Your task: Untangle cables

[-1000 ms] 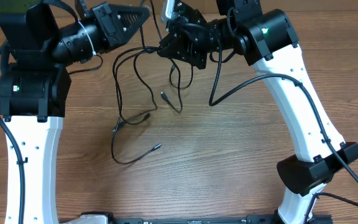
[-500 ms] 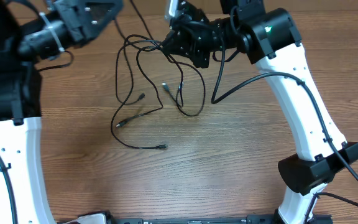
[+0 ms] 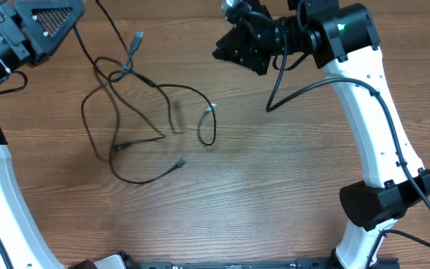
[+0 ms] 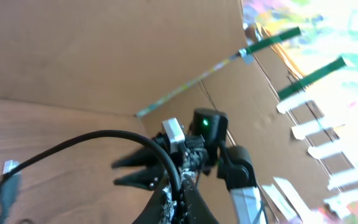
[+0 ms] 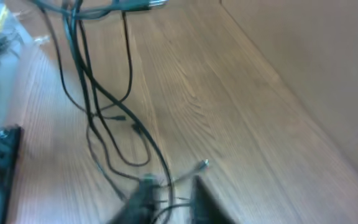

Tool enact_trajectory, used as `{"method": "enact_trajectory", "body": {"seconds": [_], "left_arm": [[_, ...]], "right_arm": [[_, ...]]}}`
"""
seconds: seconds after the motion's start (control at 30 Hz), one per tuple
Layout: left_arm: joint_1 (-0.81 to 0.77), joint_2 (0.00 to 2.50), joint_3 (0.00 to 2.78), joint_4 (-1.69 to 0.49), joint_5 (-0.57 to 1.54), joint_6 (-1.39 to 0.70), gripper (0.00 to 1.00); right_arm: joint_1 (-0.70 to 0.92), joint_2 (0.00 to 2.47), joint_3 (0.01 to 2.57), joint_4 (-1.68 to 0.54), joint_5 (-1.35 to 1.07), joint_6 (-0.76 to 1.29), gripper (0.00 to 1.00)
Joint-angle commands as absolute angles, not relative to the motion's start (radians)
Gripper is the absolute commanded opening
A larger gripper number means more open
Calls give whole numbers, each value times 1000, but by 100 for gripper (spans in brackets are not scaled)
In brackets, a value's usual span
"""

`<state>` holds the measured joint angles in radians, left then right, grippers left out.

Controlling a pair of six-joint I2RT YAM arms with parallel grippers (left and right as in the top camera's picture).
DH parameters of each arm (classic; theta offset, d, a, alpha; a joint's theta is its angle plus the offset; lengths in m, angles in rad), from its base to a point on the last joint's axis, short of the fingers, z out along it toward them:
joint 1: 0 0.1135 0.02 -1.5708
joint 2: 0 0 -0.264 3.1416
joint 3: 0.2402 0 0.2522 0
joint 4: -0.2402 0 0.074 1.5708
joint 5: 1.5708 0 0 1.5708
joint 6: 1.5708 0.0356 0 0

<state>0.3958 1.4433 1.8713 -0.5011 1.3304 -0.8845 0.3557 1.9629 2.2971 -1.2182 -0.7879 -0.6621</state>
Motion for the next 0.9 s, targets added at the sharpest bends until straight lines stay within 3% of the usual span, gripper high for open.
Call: {"method": "enact_trajectory", "body": {"seconds": [0.0,0.07,0.33,0.73,0.77,0.8,0.83,0.87], "left_arm": [[365,1437,1901,-495,1405,-867,4],[334,1437,1901,-496,1407,-847,4],[141,1438,1901,-496,1285,-788,4],[102,1442,1901,-397,1268,-848,4],[102,1442,1901,-368,1268,-868,4],[102,1442,1901,-331,1271,-896,4],[102,1442,1901,-297,1275,-921,4],[102,1442,1901,-277,1279,-934,4]], "right_arm": [[368,1975,2297,-1214,-925,-655,48],[377,1975,2297,-1218,-956,-654,55],[445,1975,2297,-1269,-952,-643,66],[466,2008,2295,-1304,-952,-644,66],[472,2019,2293,-1304,-952,-644,64],[478,2025,2291,-1303,-952,-644,49],[484,2035,2290,-1299,-952,-644,16],[488,2038,2290,-1296,-953,-643,4]]}}
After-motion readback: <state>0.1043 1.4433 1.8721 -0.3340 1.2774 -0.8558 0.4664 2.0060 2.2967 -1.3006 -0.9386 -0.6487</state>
